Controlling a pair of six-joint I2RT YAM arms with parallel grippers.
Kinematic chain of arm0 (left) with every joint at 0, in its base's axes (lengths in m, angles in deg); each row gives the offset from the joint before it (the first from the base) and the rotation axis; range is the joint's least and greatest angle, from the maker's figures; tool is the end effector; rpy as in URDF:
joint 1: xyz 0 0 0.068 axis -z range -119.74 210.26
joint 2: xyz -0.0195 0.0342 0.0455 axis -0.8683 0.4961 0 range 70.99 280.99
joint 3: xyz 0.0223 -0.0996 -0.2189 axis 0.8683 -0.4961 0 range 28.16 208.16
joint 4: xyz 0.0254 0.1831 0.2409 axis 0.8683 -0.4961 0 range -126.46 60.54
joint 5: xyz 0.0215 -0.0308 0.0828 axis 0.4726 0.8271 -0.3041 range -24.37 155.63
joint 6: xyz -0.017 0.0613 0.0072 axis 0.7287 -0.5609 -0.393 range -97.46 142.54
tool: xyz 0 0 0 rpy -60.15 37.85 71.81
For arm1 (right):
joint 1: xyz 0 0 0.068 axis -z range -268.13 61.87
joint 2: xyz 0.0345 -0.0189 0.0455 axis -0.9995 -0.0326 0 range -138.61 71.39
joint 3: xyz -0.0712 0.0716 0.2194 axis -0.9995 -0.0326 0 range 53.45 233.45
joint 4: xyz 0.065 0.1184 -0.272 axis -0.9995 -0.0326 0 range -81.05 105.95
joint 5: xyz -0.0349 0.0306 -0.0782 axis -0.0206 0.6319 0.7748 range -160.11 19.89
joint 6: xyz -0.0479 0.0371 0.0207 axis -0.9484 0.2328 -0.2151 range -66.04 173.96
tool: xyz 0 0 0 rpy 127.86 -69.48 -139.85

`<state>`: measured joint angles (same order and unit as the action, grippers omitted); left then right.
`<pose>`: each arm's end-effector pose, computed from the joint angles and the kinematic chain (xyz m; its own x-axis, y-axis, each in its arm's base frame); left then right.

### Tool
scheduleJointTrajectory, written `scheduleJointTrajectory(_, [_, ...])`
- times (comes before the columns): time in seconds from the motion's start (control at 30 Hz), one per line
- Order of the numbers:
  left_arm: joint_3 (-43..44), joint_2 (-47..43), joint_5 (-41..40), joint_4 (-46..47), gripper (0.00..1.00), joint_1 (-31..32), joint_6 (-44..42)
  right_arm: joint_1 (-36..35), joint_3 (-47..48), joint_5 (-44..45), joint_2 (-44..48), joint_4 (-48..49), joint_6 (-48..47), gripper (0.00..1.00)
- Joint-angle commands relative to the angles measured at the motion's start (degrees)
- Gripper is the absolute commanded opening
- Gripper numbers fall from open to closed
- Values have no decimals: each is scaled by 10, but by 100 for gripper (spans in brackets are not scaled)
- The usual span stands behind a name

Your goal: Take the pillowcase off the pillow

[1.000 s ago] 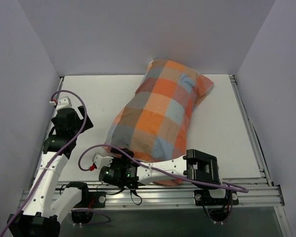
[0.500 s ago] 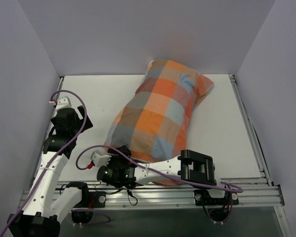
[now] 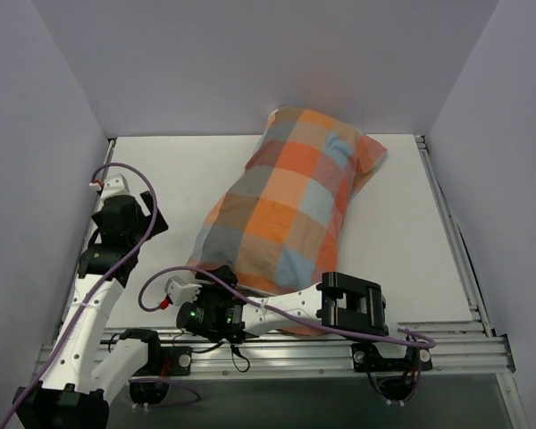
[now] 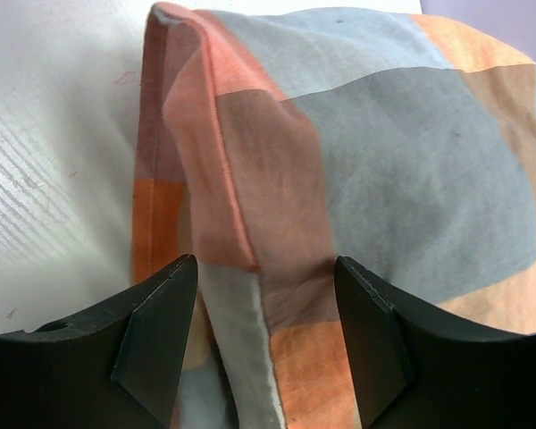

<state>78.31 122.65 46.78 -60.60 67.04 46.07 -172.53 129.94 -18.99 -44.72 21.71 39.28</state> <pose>0.2693 -0.0159 0.2822 -0.4279 -0.3296 -0.8416 -0.3591 0.9165 -0.1763 0.0844 0.4646 0.1244 0.0898 -0.7149 -0.6934 -0.5571 0.5411 -0.6300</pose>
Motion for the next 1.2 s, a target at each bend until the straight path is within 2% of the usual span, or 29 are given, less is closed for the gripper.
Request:
scheduleJointTrajectory(0.0, [11, 0, 7, 10, 94, -2, -5, 6, -5, 5, -16, 6, 2, 58])
scheduleJointTrajectory(0.1, [12, 1, 7, 10, 94, -3, -5, 9, -7, 11, -20, 13, 2, 57])
scheduleJointTrajectory(0.2, [11, 0, 8, 10, 94, -3, -5, 13, -12, 28, -20, 22, -3, 49])
scheduleJointTrajectory(0.23, [12, 0, 10, 11, 94, -3, -5, 16, -12, 35, -19, 24, -4, 41])
scheduleJointTrajectory(0.43, [9, -2, 18, 13, 94, -3, -6, 20, -9, 36, 4, 29, -4, 7])
scheduleJointTrajectory(0.5, [9, -3, 26, 16, 94, -3, -6, 21, -2, 30, 14, 25, -1, 2])
scheduleJointTrajectory(0.67, [8, -10, 50, 24, 94, -1, -8, 36, 15, -10, 40, 1, 20, 0])
scheduleJointTrajectory(0.83, [24, -13, 83, 10, 94, 4, -8, 60, 39, -88, 83, -41, 65, 0])
scheduleJointTrajectory(1.03, [51, -26, 112, -34, 94, 9, 6, 110, 53, -182, 126, -55, 109, 0])
scheduleJointTrajectory(1.17, [66, -41, 162, -73, 94, 11, 15, 143, 54, -209, 154, -55, 136, 0])
